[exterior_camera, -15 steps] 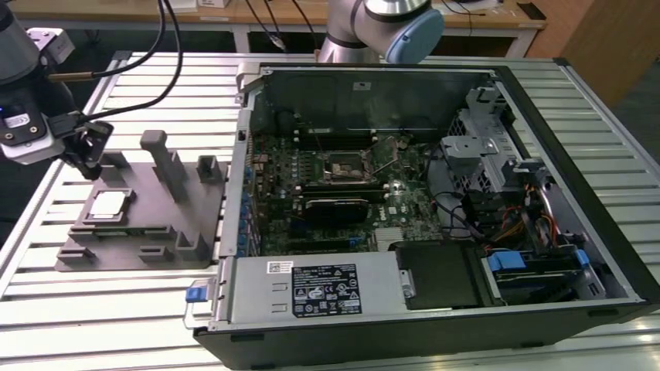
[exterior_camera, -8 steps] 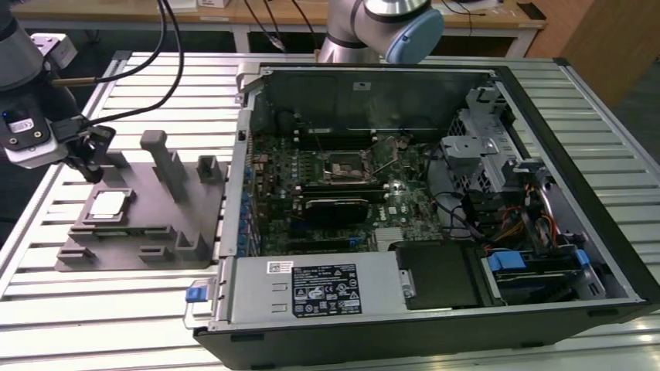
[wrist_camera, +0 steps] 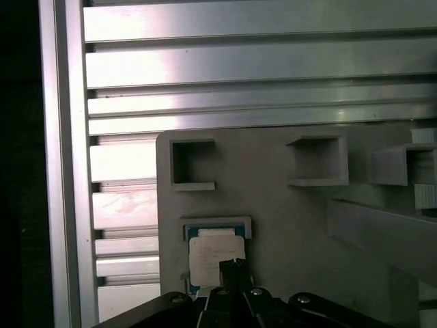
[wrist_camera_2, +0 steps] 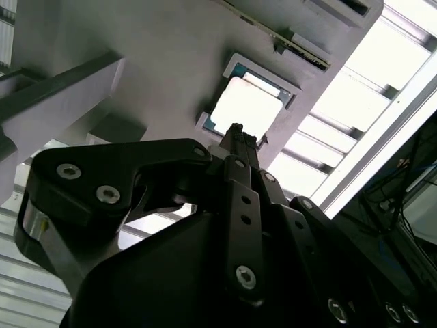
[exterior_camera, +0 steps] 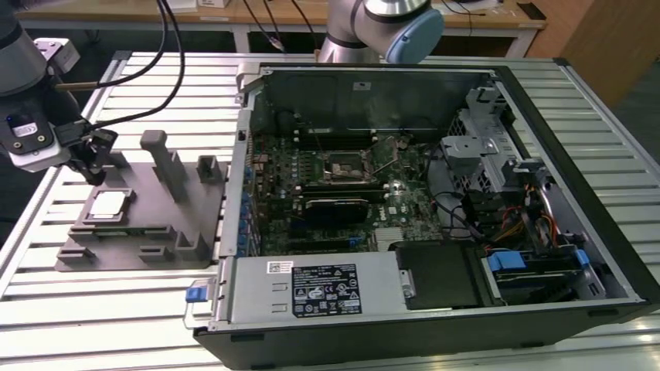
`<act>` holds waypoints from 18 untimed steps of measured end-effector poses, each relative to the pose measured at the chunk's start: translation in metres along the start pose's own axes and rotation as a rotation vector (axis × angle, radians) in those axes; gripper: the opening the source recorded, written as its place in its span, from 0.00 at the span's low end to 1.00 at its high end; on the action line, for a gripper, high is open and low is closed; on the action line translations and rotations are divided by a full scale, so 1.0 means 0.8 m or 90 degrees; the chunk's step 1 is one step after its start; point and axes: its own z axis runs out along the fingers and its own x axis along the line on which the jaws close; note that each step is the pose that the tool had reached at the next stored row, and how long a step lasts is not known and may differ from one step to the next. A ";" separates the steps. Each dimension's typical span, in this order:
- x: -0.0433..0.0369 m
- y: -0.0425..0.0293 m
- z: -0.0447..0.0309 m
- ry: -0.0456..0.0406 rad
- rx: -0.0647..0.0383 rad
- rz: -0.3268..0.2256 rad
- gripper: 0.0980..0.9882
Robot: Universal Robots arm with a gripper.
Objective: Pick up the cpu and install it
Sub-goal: 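Pick up the cpu and move it towards the insertion slot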
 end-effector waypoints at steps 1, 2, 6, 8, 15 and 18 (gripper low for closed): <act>0.000 0.0000 0.0012 0.0000 0.000 0.000 0.01; 0.000 -0.0001 0.0026 0.0000 0.000 0.000 0.01; 0.000 -0.0002 0.0086 0.0000 0.001 0.000 0.01; 0.001 -0.0003 0.0115 0.0000 0.001 0.000 0.01; 0.004 -0.0009 0.0221 0.0000 0.001 0.000 0.01; 0.006 -0.0011 0.0267 -0.0001 0.001 0.000 0.01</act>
